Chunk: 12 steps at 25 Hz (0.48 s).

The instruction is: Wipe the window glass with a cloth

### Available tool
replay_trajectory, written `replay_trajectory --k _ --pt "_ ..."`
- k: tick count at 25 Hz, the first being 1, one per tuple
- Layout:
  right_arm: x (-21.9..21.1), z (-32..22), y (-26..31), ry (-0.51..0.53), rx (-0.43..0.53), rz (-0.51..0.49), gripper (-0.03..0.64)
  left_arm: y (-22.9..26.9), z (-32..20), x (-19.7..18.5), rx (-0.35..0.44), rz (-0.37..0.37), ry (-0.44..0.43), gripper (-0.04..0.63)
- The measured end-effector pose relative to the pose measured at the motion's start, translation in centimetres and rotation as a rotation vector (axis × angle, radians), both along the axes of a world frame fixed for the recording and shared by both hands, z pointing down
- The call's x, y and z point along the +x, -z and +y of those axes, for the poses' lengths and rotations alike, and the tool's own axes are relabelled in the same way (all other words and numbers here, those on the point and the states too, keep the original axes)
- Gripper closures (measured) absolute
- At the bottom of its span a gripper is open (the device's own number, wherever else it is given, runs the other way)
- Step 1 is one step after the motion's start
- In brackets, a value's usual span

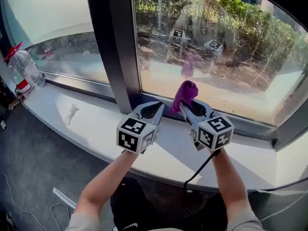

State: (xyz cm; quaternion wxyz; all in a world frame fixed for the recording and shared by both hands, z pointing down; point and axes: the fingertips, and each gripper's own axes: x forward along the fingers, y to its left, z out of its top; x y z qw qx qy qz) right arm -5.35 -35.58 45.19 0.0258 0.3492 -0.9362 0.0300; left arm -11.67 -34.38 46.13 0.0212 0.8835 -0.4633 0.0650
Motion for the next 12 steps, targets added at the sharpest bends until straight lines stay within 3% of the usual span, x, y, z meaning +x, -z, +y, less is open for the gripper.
replay_trajectory --k 6,12 --pt "8.7 3.0 0.9 -0.125 0.062 0.01 0.541 1.3 1.4 7.4 0.029 -0.04 -0.189 0.594" --pt "14.5 5.8 3.0 -0.218 0.107 -0.036 0.541 3.2 3.9 14.4 0.057 -0.013 -0.343 0.595"
